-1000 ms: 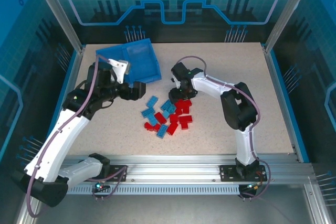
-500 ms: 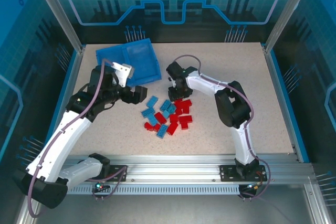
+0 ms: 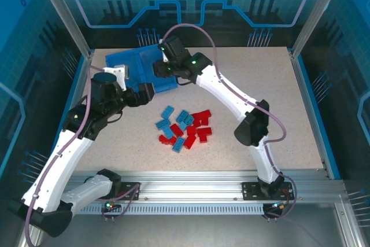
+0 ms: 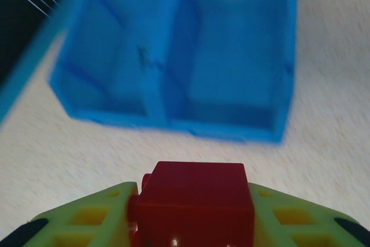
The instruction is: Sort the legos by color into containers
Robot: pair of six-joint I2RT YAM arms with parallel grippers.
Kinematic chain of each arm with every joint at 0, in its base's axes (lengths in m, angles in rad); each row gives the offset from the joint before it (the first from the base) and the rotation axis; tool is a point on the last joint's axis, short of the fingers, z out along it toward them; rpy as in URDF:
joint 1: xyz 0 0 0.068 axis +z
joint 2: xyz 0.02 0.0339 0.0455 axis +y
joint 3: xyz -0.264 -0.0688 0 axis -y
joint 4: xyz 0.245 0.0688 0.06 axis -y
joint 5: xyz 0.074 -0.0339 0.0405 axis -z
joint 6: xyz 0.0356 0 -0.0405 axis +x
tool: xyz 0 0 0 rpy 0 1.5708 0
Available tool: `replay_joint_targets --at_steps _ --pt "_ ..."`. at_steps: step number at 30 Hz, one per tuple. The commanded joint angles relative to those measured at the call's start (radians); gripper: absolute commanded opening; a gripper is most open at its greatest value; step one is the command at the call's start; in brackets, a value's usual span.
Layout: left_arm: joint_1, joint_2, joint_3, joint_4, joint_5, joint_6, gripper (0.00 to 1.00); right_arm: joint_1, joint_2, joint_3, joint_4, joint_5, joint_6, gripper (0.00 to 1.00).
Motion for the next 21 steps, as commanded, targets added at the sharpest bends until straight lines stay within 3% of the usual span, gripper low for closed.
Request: replay_joint_targets --at_steps 1,6,11,21 --pt "-0.001 -0.002 0.027 -0.031 -0.012 -0.009 0.99 0.002 0.210 0.157 -0.019 0.060 0.016 0.44" --pt "-0.001 -0.032 0.004 -0.043 -0.042 0.050 0.99 0.002 0.407 0.378 0.013 0.151 -0.015 0.44" --pt "-0.001 -0.053 -0.031 -0.052 -0.050 0.103 0.99 -0.005 0.459 0.340 0.130 0.122 -0.050 0.44" --pt "-0.001 -0.046 -0.075 -0.040 -0.044 0.083 0.99 -0.037 0.522 0.355 0.146 0.086 0.010 0.55"
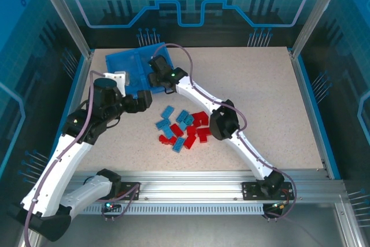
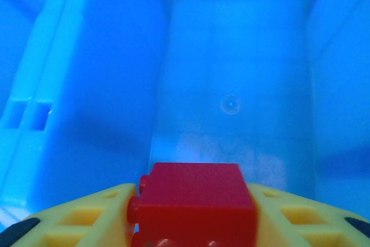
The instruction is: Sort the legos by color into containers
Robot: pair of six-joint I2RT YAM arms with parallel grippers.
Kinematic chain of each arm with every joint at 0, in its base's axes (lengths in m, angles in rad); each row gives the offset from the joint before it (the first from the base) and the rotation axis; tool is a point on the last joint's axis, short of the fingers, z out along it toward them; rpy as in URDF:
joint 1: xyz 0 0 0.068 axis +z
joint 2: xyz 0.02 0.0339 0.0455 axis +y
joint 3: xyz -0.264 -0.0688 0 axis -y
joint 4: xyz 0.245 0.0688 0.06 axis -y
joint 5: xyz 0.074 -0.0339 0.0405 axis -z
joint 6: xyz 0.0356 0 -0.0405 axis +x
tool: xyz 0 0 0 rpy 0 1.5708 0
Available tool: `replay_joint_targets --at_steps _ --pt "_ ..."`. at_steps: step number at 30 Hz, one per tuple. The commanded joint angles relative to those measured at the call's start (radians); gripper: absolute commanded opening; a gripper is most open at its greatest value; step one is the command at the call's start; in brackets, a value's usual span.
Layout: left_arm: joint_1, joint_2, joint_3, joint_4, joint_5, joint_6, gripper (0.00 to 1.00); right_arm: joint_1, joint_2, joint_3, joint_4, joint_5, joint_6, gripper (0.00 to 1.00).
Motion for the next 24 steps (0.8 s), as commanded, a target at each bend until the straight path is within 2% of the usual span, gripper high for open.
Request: replay_joint_targets --at_steps 1,4,7,10,13,15,18,21,24 --pt "-0.001 0.003 -0.016 -0.005 -0.011 0.005 0.99 -0.021 0.009 0.035 0.043 -0.022 0.021 0.58" --pt "-0.001 0.009 -0.013 -0.017 -0.021 -0.002 0.99 -0.027 -0.007 0.037 0.051 -0.045 0.011 0.61" --pt "-0.001 0.021 -0.012 -0.035 -0.032 -0.021 0.99 -0.035 -0.049 0.043 0.031 -0.068 0.007 0.61" --pt "-0.001 0.044 -0.022 -0.059 -0.024 -0.058 0.99 -0.048 -0.136 0.035 -0.030 -0.103 0.012 0.63" --pt "-0.001 0.098 -0.041 -0.083 0.023 -0.100 0.99 -0.073 -0.273 -0.018 -0.137 -0.166 0.035 0.70" --pt "-0.001 0.143 -0.064 -0.073 0.048 -0.124 0.99 -0.098 -0.414 -0.133 -0.179 -0.250 0.048 0.74" --pt "-0.004 0.211 -0.103 -0.025 0.080 -0.126 0.99 -0.122 -0.661 -0.434 -0.154 -0.311 0.043 0.78" --pt "-0.008 0.321 -0.110 0.019 0.092 -0.099 0.99 -0.126 -0.905 -0.754 -0.107 -0.313 0.000 0.85" --pt "-0.009 0.468 -0.071 0.041 0.118 -0.014 0.99 -0.133 -1.091 -0.946 -0.133 -0.280 -0.044 0.97"
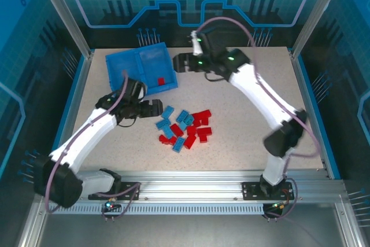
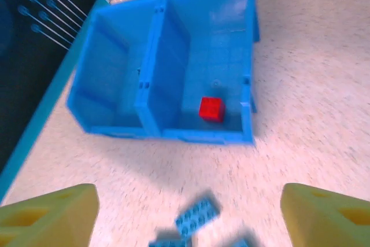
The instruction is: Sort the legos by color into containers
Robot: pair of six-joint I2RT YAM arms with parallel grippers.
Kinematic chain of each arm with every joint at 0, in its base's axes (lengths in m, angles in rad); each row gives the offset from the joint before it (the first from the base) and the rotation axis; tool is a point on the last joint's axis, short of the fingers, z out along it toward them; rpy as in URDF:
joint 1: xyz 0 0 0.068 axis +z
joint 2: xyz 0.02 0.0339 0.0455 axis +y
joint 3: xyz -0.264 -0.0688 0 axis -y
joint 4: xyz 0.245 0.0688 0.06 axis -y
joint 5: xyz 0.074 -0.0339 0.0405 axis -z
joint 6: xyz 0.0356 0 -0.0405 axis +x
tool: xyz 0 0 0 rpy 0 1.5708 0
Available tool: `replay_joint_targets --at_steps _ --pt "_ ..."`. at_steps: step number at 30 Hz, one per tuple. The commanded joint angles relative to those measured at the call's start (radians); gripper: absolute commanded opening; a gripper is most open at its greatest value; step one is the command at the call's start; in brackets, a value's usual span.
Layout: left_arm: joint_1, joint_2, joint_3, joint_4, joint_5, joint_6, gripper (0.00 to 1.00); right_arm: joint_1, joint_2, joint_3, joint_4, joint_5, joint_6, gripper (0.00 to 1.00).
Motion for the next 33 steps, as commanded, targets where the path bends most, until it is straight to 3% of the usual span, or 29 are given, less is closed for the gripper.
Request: replay_joint_targets --at_steps 1,11,18,23,33 --pt "-0.009 0.143 0.049 0.038 0.047 0.082 0.99 0.002 -0.138 -0.195 -0.054 -0.019 -0.056 1.00" --pt "-0.057 0.522 0.252 0.095 0.005 0.146 0.95 -0.010 -0.430 -0.503 -0.055 -0.080 -0.027 1.00" --pt "-0.101 0.663 0.344 0.058 -0.025 0.134 0.73 -0.016 -0.530 -0.578 -0.094 -0.017 0.005 1.00" --pt "-0.117 0.682 0.336 0.029 -0.081 0.132 0.67 -0.035 -0.556 -0.595 -0.107 0.021 0.043 1.00" --pt "-0.117 0.725 0.347 0.028 -0.170 0.116 0.34 -0.039 -0.502 -0.582 -0.108 -0.120 0.067 1.00"
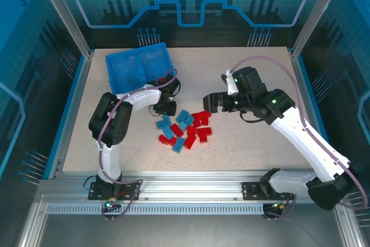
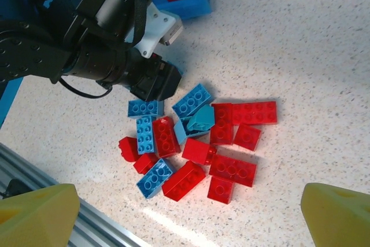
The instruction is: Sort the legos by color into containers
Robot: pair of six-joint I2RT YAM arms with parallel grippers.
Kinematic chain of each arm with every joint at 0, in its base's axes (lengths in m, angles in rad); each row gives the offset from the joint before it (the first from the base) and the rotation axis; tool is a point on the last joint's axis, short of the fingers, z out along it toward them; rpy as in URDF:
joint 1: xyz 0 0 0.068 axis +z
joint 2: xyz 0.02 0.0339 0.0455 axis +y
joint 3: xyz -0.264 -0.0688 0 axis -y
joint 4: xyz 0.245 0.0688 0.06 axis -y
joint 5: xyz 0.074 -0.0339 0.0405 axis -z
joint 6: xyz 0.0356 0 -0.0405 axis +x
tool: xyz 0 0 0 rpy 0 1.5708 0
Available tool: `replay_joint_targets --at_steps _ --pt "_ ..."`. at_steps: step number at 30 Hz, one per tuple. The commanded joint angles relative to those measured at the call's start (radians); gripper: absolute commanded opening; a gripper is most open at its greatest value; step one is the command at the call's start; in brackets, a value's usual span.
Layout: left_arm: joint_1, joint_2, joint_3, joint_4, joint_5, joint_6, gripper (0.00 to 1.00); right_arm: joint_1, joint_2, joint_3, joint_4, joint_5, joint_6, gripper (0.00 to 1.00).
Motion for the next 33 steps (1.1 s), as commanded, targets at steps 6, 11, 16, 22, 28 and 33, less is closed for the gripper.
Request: replay_joint_targets --at_steps 6,11,16,22,28,33 --pt "-0.001 -0.006 0.056 -0.070 -0.027 -0.039 0.29 -0.007 0.024 0.019 0.005 -0.057 0.026 1.00" --pt "-0.001 -0.147 0.110 -0.109 -0.048 -0.066 0.27 -0.007 0.050 0.075 -0.010 -0.044 0.004 1.00" --pt "0.058 -0.255 0.215 -0.167 -0.126 -0.089 0.25 -0.007 0.059 0.090 0.009 -0.038 -0.001 1.00" --pt "0.249 -0.203 0.389 -0.225 -0.145 -0.166 0.26 -0.007 0.083 0.094 0.025 -0.053 0.011 1.00" --pt "0.381 0.003 0.605 -0.289 -0.178 -0.215 0.25 -0.006 0.086 0.103 0.019 -0.054 0.020 1.00" --pt "0.446 0.176 0.718 -0.337 -0.159 -0.308 0.25 -0.005 0.072 0.108 -0.002 -0.029 0.027 1.00"
